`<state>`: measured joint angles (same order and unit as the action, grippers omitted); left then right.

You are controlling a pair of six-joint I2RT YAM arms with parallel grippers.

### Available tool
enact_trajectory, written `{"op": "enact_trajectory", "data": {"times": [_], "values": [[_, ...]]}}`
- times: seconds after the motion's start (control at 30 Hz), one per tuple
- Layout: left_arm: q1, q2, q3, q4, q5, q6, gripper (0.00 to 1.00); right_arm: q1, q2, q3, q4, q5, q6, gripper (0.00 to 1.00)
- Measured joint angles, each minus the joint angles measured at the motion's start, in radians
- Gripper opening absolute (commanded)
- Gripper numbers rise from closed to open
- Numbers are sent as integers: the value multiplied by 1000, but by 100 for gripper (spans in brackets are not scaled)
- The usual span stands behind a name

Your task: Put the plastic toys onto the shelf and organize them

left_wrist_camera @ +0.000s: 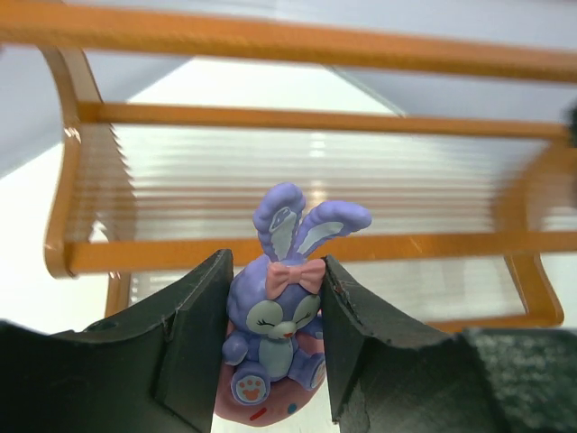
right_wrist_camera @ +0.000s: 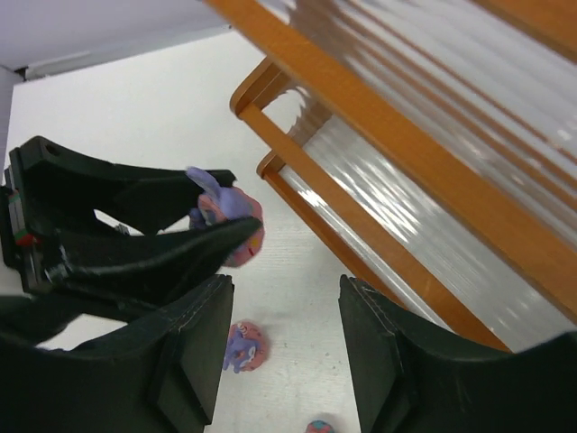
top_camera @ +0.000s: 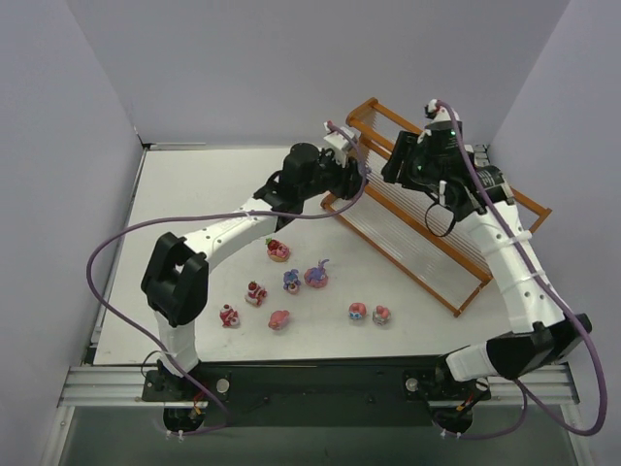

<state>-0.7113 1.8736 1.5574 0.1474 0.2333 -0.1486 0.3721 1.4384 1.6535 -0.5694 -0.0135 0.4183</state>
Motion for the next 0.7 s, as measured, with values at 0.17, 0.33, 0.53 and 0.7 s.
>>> {"op": "enact_trajectory", "data": {"times": [0.17, 0.33, 0.53, 0.7], "values": [[29, 64, 85, 62, 11, -52, 0, -61, -123, -39, -5, 5, 37, 54], [36, 146, 163, 114, 23, -89, 0, -64, -201, -44, -16, -8, 47, 56], [36, 240, 236, 129, 64, -107, 0, -65, -256, -60, -20, -24, 46, 57], [35, 300, 301, 119, 82, -88, 0, -65, -291, -76, -34, -31, 45, 57]]}}
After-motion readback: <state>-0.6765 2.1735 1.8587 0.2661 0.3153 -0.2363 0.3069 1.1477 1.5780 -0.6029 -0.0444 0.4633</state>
